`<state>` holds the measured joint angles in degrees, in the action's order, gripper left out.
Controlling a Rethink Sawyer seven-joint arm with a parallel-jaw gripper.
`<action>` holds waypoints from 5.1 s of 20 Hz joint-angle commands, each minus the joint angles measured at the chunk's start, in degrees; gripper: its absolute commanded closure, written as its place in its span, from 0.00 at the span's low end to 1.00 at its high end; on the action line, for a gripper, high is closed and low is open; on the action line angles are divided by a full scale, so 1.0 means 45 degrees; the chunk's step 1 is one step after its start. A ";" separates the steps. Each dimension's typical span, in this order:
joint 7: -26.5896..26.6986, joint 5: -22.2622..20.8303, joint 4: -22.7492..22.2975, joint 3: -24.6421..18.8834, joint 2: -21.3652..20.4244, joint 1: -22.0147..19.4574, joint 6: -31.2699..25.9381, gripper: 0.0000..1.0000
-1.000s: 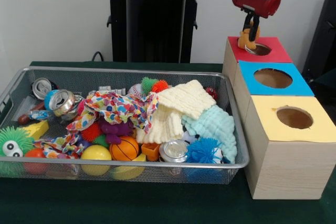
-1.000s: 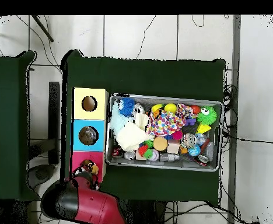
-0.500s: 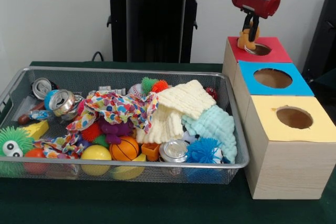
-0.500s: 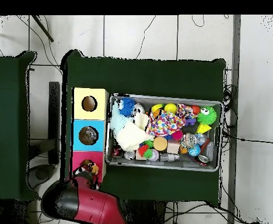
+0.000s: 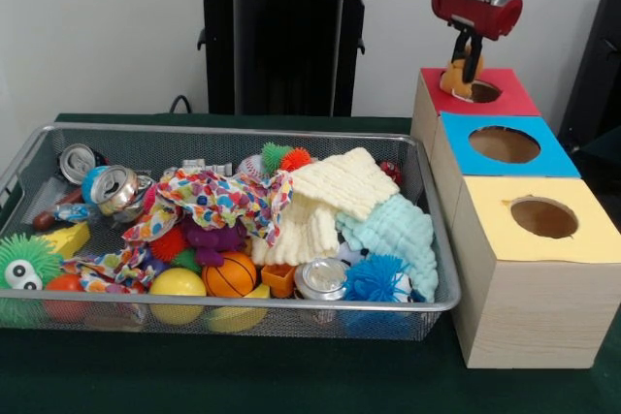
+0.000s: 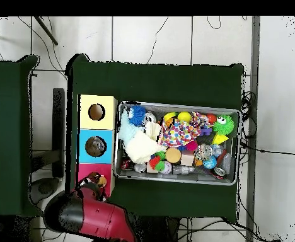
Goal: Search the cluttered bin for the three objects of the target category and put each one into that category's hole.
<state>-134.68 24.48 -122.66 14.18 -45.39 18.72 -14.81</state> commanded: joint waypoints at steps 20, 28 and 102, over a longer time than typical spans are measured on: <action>-0.3251 0.1228 0.2544 0.0207 0.2126 0.0994 -0.1349 1.00; -0.2754 0.0930 0.2827 0.0795 0.2677 0.1300 -0.0933 0.00; -0.1268 -0.2373 0.6663 0.2043 -0.0021 -0.0076 -0.7823 1.00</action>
<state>-134.69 15.68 -93.38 26.18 -46.09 20.56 -47.09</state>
